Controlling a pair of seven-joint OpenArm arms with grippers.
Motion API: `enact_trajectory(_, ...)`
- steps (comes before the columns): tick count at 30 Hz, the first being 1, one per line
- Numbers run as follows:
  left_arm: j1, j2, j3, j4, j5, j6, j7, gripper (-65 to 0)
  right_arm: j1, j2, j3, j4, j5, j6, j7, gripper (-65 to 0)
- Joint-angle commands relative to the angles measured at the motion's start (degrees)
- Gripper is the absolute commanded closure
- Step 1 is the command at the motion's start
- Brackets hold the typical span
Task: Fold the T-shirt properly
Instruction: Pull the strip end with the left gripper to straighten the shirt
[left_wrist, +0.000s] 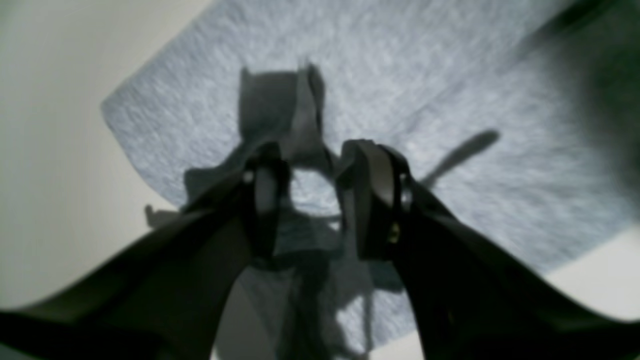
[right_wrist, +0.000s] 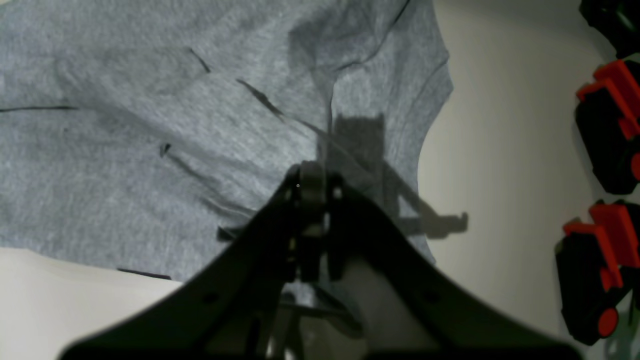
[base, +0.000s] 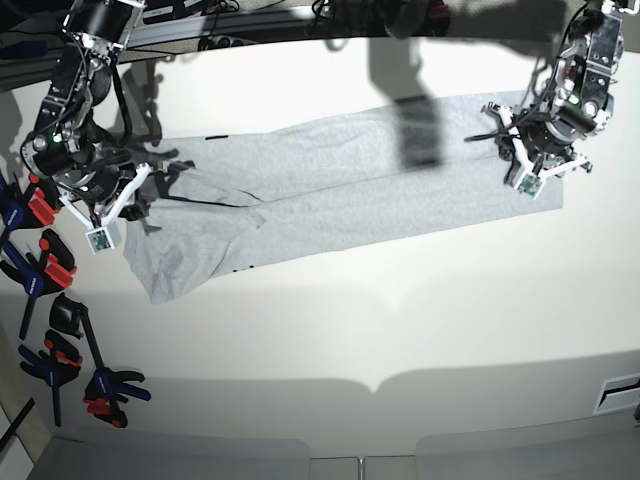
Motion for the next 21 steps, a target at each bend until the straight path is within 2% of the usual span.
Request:
enact_trajectory(1, -0.48, -0.85, -0.42, -0.02, 0.66, 0.09, -1.11, -22.2, 0.90, 1.09, 0.31, 0.87, 0.13, -0.68, 1.31, 0.0)
enact_trajectory(11, -0.46, -1.01, -0.42, -0.33, 0.79, 0.09, -0.22, -20.9, 0.92, 1.09, 0.31, 0.87, 0.15, -0.68, 1.31, 0.0)
enact_trajectory(12, -0.44, -1.01, -0.42, -0.13, 0.79, 0.11, -0.20, -18.1, 0.92, 1.09, 0.31, 0.87, 0.13, -0.68, 1.33, 0.0)
enact_trajectory(16, -0.42, -1.01, -0.42, 3.58, 0.76, 0.09, 2.56, 0.0, 0.90, 1.09, 0.31, 0.87, 0.13, -0.68, 1.29, 0.0)
enact_trajectory(21, -0.11, -1.03, -0.42, 11.15, 0.81, 0.07, 5.35, 0.0, 0.90, 1.09, 0.31, 0.87, 0.11, -0.68, 1.25, 0.0)
